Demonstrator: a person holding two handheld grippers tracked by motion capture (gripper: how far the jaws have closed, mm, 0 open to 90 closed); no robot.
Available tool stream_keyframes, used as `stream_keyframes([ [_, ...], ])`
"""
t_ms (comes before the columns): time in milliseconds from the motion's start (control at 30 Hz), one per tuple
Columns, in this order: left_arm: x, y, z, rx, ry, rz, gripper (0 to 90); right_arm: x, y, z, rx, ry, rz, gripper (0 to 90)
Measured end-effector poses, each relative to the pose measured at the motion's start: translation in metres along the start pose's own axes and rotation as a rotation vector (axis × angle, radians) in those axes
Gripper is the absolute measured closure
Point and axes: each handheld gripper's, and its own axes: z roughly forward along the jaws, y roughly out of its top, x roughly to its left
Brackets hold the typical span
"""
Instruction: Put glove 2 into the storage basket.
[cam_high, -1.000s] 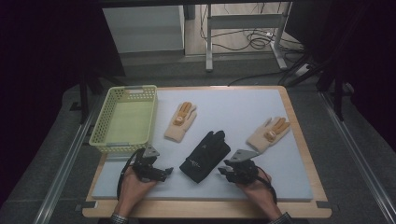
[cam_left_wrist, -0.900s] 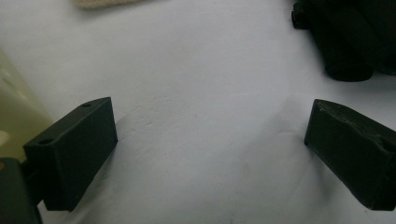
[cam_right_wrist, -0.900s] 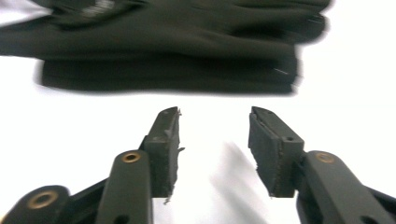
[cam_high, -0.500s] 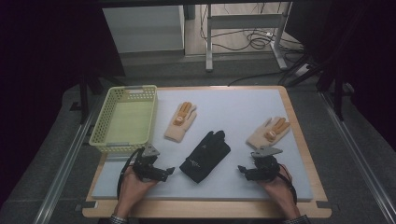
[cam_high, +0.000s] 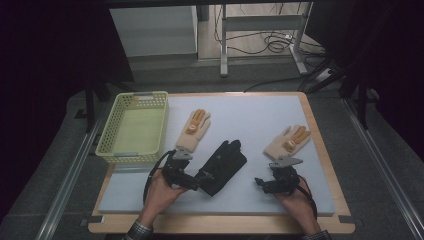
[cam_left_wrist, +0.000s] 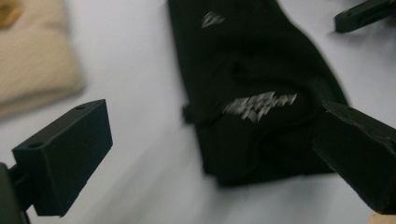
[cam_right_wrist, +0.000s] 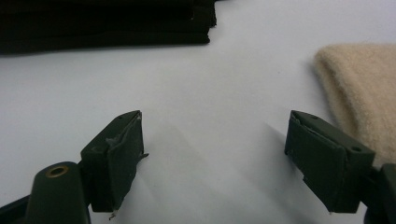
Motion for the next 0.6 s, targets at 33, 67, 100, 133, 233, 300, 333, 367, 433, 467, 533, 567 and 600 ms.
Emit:
stream_keyframes([
  [33, -0.003, 0.004, 0.004, 0.004, -0.003, 0.005, 0.0, 0.0, 0.0, 0.0, 0.0, 0.0, 0.0, 19.2],
  [67, -0.008, 0.009, 0.008, 0.007, -0.01, 0.008, 0.0, 0.0, 0.0, 0.0, 0.0, -0.001, -0.001, 19.1],
  [100, -0.013, 0.014, 0.015, 0.019, -0.011, 0.021, 0.0, 0.0, 0.0, 0.0, -0.001, -0.002, -0.002, 19.1],
  [133, -0.013, 0.014, 0.015, 0.019, -0.011, 0.021, 0.0, 0.0, 0.0, 0.0, -0.001, -0.002, -0.002, 19.1],
  [233, -0.025, 0.023, 0.033, 0.041, -0.003, 0.044, 0.0, 0.0, 0.0, 0.0, 0.0, -0.002, -0.002, 19.0],
  [300, -0.03, 0.026, 0.041, 0.051, 0.001, 0.051, 0.0, 0.0, 0.0, 0.0, 0.0, -0.003, -0.003, 19.0],
  [333, -0.03, 0.026, 0.041, 0.051, 0.001, 0.051, 0.0, 0.0, 0.0, 0.0, 0.0, -0.003, -0.003, 19.0],
  [367, -0.032, 0.028, 0.045, 0.057, 0.008, 0.054, 0.0, 0.0, 0.0, 0.0, -0.001, -0.003, -0.003, 19.0],
  [433, -0.033, 0.029, 0.06, 0.098, 0.069, 0.072, 0.0, 0.0, 0.0, 0.0, -0.001, -0.004, -0.003, 18.9],
  [467, -0.033, 0.029, 0.06, 0.098, 0.069, 0.072, 0.0, 0.0, 0.0, 0.0, -0.001, -0.004, -0.003, 18.9],
  [533, -0.029, 0.028, 0.066, 0.118, 0.11, 0.069, 0.0, 0.0, 0.0, 0.0, -0.001, -0.005, -0.003, 18.7],
  [567, -0.022, 0.026, 0.071, 0.128, 0.101, 0.047, 0.0, 0.0, 0.0, 0.0, -0.001, -0.006, -0.003, 18.5],
  [600, -0.022, 0.026, 0.071, 0.128, 0.101, 0.047, 0.0, 0.0, 0.0, 0.0, -0.001, -0.006, -0.003, 18.5],
])
